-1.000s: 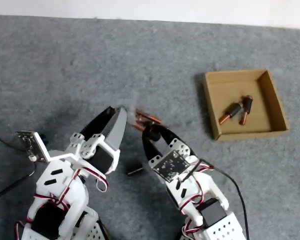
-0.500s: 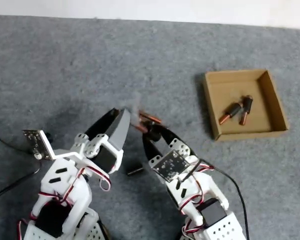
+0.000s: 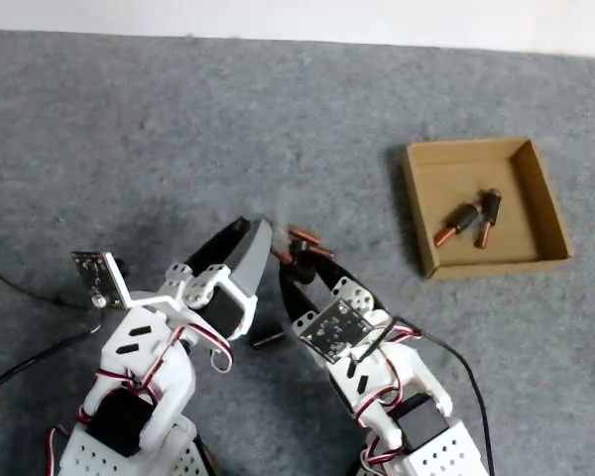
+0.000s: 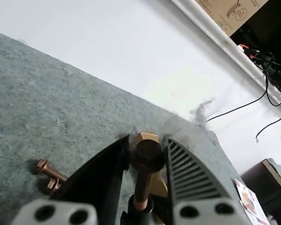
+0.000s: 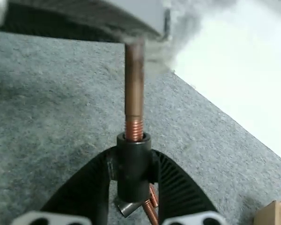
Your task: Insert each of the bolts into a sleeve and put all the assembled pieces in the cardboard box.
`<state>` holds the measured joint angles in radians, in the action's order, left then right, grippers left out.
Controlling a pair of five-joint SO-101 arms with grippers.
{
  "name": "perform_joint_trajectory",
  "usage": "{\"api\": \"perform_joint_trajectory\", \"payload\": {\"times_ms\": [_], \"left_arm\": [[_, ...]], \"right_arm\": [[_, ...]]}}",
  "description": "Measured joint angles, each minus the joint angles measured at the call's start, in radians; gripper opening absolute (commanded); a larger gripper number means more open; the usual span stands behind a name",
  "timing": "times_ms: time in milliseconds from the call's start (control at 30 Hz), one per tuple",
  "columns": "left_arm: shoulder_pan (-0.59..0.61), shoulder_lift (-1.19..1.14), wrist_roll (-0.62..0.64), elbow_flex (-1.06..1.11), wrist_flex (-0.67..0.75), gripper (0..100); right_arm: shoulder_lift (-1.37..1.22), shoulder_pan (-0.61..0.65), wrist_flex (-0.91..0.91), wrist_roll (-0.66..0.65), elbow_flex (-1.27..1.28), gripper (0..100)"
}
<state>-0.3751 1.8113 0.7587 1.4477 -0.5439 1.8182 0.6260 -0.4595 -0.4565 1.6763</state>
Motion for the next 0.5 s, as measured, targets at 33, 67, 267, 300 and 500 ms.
{"api": "perform_joint_trajectory", "payload": {"times_ms": [33, 67, 267, 300, 500], "left_arm": [[0.000, 0.000, 0.002, 0.000, -0.011, 1], [0.000, 0.000, 0.002, 0.000, -0.025, 1], [-0.031, 0.002, 0.003, -0.002, -0.121, 1], [-0.043, 0.002, 0.003, -0.002, -0.130, 1], [-0.117, 0.002, -0.091, -0.002, -0.167, 3]], "right_arm": [[0.000, 0.003, 0.000, 0.000, 0.000, 0.5], [0.000, 0.003, 0.000, 0.000, 0.000, 0.5], [-0.002, 0.005, -0.002, -0.002, 0.000, 0.5], [-0.002, 0.005, -0.002, -0.002, 0.000, 0.5], [-0.002, 0.005, -0.002, -0.002, 0.000, 0.5]]}}
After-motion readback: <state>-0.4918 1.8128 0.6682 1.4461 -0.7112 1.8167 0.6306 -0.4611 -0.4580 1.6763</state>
